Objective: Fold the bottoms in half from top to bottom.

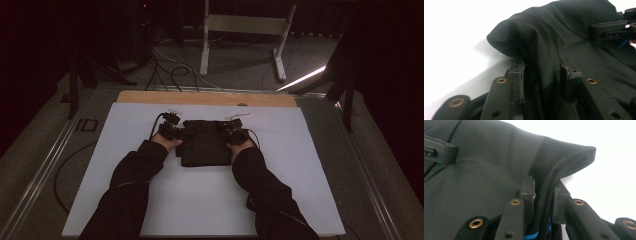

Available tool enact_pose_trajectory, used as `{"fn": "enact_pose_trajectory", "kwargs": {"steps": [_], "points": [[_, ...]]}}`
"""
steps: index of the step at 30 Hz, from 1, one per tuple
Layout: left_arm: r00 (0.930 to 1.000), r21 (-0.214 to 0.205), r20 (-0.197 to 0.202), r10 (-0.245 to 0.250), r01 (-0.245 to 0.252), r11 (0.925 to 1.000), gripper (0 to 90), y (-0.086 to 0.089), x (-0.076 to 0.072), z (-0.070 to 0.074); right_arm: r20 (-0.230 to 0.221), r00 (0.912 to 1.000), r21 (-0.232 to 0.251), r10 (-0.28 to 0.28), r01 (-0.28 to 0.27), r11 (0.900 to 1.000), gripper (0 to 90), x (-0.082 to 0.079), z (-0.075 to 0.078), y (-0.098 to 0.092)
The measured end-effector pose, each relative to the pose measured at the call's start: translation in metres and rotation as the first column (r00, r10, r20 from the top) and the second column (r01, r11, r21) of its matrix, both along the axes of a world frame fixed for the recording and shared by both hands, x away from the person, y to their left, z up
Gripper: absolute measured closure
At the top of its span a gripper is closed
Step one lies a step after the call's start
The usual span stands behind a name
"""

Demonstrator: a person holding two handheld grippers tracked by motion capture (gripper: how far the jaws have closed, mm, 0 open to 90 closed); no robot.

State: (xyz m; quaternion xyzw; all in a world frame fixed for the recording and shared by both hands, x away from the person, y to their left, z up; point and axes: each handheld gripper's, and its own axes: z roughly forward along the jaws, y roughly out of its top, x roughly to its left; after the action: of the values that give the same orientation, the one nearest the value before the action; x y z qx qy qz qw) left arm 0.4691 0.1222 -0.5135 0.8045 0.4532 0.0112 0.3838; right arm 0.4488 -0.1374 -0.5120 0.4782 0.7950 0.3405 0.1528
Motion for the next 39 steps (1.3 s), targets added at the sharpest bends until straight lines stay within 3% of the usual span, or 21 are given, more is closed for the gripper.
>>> {"fn": "enact_pose_trajectory", "kwargs": {"steps": [3,6,10,11,14,16,17,24,26,28,32,39], "points": [[1.0000,0.010,-0.003,0.004,-0.004,0.9999,56.9,-0.001,0.000,-0.001,0.000,1.0000,-0.011,0.004,-0.004,0.9999,73.3,0.000,-0.001,0.000],[0.9999,0.047,0.002,0.013,-0.014,0.9988,47.7,-0.001,0.001,-0.001,-0.009,1.0000,-0.014,-0.004,0.004,0.9999,70.2,0.001,-0.002,0.000],[0.9998,0.054,0.010,0.018,-0.019,0.9984,42.6,-0.002,0.000,0.000,-0.009,0.9999,-0.020,-0.014,0.014,0.9997,66.1,0.002,-0.001,0.000],[0.9999,0.061,0.001,0.016,-0.016,0.9980,38.0,-0.001,0.000,0.000,-0.013,0.9998,-0.027,-0.016,0.016,0.9995,57.0,0.003,-0.002,-0.001],[0.9996,0.058,-0.004,0.026,-0.026,0.9979,31.4,0.000,0.000,-0.001,-0.018,0.9994,-0.026,-0.029,0.029,0.9992,46.8,0.004,-0.002,-0.004],[0.9996,0.058,-0.004,0.026,-0.026,0.9979,28.8,0.000,0.000,-0.001,-0.019,0.9993,-0.023,-0.033,0.032,0.9992,46.8,0.004,-0.001,-0.004],[0.9996,0.074,0.008,0.027,-0.027,0.9969,24.2,0.000,-0.001,0.000,-0.017,0.9992,-0.029,-0.036,0.035,0.9990,35.6,0.003,-0.001,-0.005],[0.9998,0.076,-0.011,0.015,-0.014,0.9970,9.6,-0.001,-0.003,0.002,-0.029,0.9979,-0.047,-0.058,0.056,0.9973,14.3,0.003,0.001,-0.007],[0.9997,0.063,-0.024,-0.002,0.003,0.9980,4.9,0.001,-0.003,0.004,-0.031,0.9977,-0.038,-0.060,0.059,0.9976,11.9,0.002,0.003,-0.009],[0.9999,0.072,-0.015,0.005,-0.004,0.9974,4.8,0.000,-0.004,0.005,-0.029,0.9980,-0.033,-0.055,0.054,0.9980,10.5,0.002,0.004,-0.009],[0.9998,0.047,-0.003,-0.021,0.021,0.9987,0.2,0.002,-0.008,0.012,-0.017,0.9991,-0.012,-0.040,0.040,0.9991,8.9,-0.001,0.013,-0.009],[0.9989,0.024,0.031,-0.036,0.036,0.9991,0.0,0.003,-0.015,0.024,-0.015,0.9998,0.038,-0.008,0.009,0.9993,8.5,-0.005,0.020,-0.009]]}}
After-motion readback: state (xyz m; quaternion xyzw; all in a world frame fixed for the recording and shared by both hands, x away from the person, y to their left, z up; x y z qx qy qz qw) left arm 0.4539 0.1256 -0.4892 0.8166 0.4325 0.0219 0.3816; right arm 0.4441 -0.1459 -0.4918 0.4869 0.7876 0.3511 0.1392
